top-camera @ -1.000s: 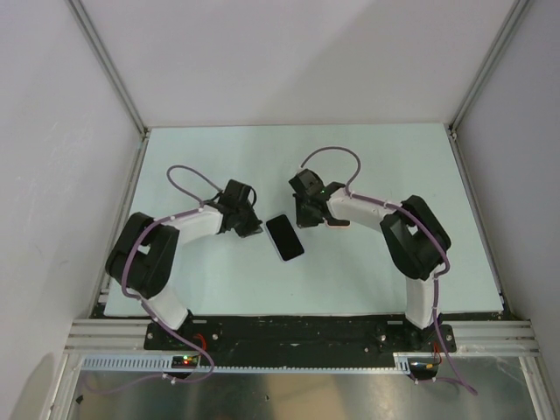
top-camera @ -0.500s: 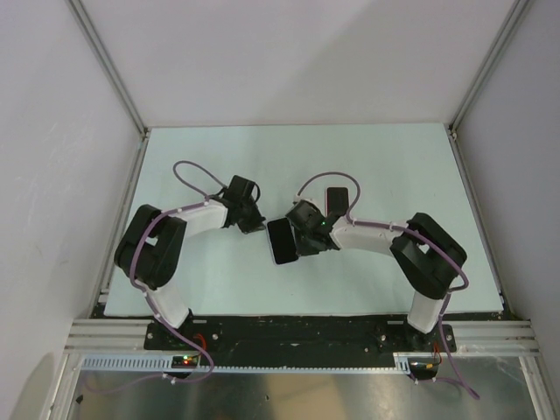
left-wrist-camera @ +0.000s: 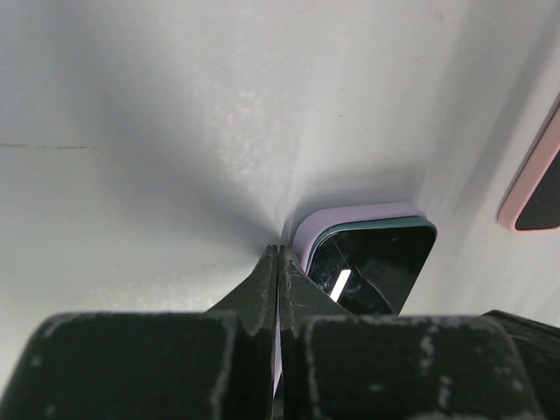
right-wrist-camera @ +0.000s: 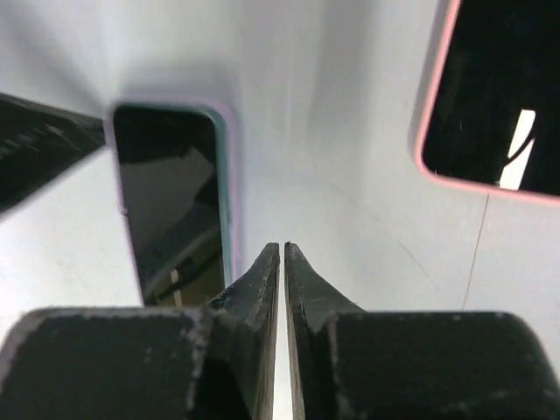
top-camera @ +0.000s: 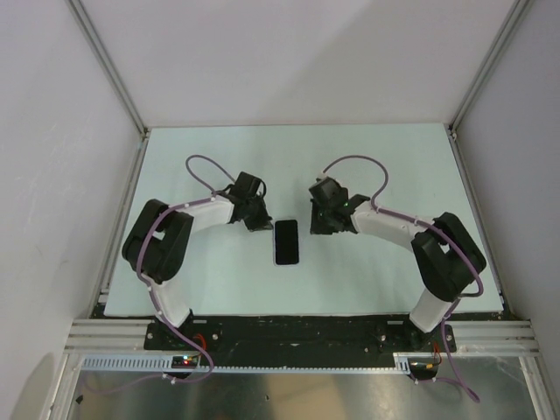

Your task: Put the phone into the phone case

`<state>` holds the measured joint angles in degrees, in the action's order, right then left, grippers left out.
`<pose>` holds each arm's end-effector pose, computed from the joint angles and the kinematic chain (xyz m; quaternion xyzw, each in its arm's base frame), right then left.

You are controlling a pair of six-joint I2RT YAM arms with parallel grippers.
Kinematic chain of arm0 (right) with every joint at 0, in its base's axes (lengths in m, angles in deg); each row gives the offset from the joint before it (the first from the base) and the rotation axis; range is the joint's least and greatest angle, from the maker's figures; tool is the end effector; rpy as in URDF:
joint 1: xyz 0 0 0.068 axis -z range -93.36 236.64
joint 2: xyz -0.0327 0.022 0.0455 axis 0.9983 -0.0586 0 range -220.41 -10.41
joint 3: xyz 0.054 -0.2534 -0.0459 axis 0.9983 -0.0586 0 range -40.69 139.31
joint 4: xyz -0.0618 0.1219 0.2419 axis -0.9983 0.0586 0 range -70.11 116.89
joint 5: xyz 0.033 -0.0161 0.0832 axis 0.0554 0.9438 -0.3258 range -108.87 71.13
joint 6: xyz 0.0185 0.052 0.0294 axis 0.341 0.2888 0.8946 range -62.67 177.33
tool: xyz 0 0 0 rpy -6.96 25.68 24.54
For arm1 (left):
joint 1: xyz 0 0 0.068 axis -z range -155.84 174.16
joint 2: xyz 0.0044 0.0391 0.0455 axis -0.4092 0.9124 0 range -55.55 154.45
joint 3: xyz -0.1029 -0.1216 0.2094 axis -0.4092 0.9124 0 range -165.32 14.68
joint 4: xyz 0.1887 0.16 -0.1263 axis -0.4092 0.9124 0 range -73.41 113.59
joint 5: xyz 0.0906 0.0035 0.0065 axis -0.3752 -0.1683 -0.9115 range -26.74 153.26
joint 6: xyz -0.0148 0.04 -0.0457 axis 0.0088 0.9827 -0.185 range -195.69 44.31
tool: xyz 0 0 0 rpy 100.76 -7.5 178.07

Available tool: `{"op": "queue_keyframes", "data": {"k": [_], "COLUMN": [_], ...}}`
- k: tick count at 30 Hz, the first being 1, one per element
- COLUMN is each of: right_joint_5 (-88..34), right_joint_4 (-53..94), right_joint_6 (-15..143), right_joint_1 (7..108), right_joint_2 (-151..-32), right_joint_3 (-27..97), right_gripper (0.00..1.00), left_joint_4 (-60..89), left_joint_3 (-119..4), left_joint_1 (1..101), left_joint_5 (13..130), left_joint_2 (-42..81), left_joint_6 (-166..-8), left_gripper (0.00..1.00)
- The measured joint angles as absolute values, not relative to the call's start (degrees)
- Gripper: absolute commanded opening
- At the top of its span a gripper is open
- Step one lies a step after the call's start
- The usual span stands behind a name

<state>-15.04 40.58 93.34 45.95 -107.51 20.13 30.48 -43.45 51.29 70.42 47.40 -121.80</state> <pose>0.2785 0.2354 0.1567 -0.0296 0.9578 0.1512 0.2427 0.3250 -0.1733 0.1150 -0.1418 0.9507 -0.2089 0.1801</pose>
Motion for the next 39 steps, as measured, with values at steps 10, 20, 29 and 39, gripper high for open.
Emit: {"op": "queue_keyframes", "data": {"k": [10, 20, 29, 39], "right_joint_5": [-18.47, -19.28, -18.27, -16.00], "right_joint_4": [38.00, 38.35, 39.09, 40.19], "right_joint_6": [92.22, 92.24, 92.27, 92.31], "right_joint_1": [47.24, 46.89, 46.63, 46.30], "right_joint_2": [-110.87, -115.29, -117.67, -118.63], "right_joint_3": [27.32, 27.82, 30.45, 31.37], "right_gripper": [0.14, 0.14, 0.13, 0.13], "left_joint_4": [30.50, 30.52, 30.54, 30.57], "left_joint_3": [-44.93, -44.93, -44.93, -44.93], "left_joint_1": [52.78, 52.95, 52.97, 53.02], "left_joint_5": [71.62, 71.64, 71.66, 71.69], "left_joint_2": [48.72, 48.72, 48.72, 48.72], "left_joint_6": [-120.64, -120.64, -120.62, -120.31], "left_gripper": [0.00, 0.00, 0.00, 0.00]}}
